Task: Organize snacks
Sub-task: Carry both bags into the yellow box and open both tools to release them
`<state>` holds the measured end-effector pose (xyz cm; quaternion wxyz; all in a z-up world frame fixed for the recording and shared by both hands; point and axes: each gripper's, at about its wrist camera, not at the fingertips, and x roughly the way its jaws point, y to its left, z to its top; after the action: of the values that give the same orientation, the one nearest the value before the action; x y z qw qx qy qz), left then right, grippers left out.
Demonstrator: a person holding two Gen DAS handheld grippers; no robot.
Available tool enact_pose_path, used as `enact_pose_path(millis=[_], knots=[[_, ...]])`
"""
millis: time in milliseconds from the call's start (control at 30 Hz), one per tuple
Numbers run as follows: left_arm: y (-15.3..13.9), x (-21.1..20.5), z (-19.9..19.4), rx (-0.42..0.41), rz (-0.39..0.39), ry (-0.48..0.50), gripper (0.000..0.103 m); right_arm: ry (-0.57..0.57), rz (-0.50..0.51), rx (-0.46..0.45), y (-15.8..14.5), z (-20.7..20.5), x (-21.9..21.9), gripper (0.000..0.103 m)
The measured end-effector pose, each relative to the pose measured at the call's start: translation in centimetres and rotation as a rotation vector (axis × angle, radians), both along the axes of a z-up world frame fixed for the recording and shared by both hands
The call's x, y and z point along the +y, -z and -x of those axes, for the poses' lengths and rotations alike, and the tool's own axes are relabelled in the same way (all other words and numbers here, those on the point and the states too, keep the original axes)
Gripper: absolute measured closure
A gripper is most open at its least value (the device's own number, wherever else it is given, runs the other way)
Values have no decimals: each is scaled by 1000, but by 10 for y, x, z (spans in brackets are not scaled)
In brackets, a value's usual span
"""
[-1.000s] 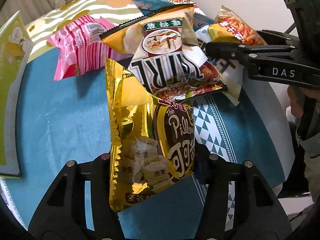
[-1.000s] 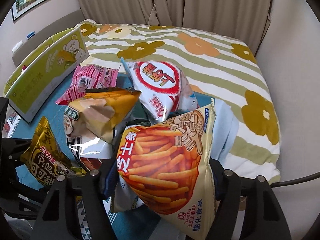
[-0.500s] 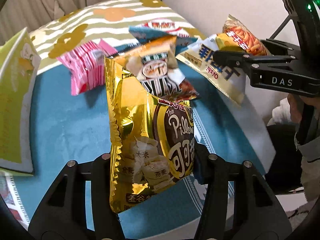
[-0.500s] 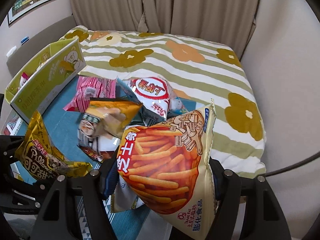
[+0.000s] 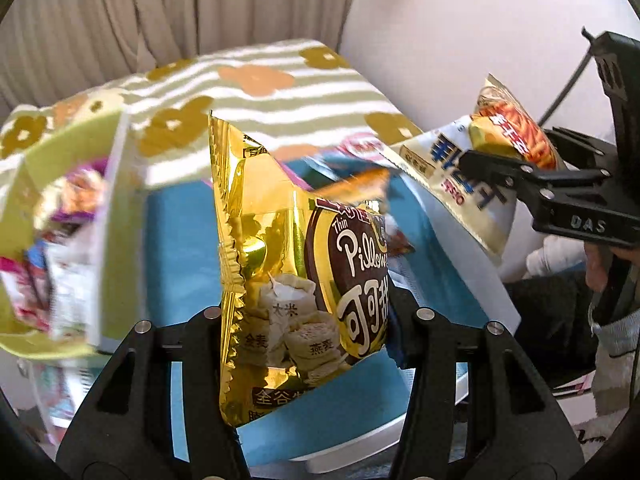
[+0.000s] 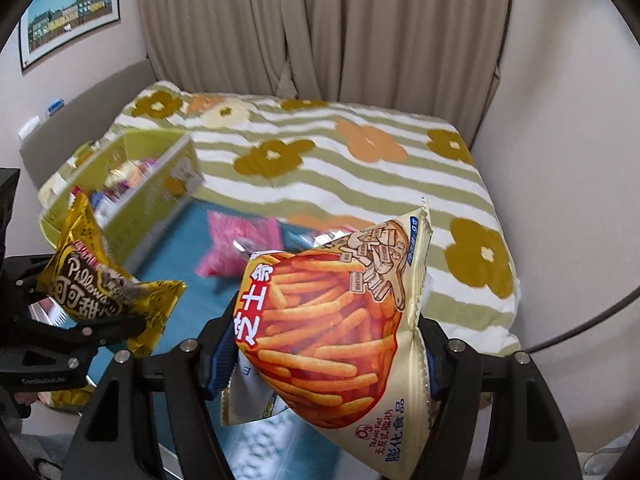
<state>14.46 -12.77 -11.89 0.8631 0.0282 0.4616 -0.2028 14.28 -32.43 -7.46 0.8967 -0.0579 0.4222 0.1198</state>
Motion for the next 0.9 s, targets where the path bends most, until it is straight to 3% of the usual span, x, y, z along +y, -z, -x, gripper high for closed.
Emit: enact_pose_path(millis=[300,600,733,800,867,900], knots=[[-37,126,-39,-30,-9,-173,56,-123,-83,-69,-37,-23,118,36],[-23,248,-65,22,-24,-251,56,-157,-127,-45,-35,-55,227,36],[-8,283,-73,59,-36,-261,55,-155,-131,-10,-27,-66,262,36],[3,297,-79,91,-59,-268,41,-147,-127,7,-23,-70,276,36],[9,310,-82,95,-79,-280,2,-132,-124,27,-20,-74,287,36],[10,311,-81,84,-86,-281,0,-123,-123,41,-17,-77,292,35]])
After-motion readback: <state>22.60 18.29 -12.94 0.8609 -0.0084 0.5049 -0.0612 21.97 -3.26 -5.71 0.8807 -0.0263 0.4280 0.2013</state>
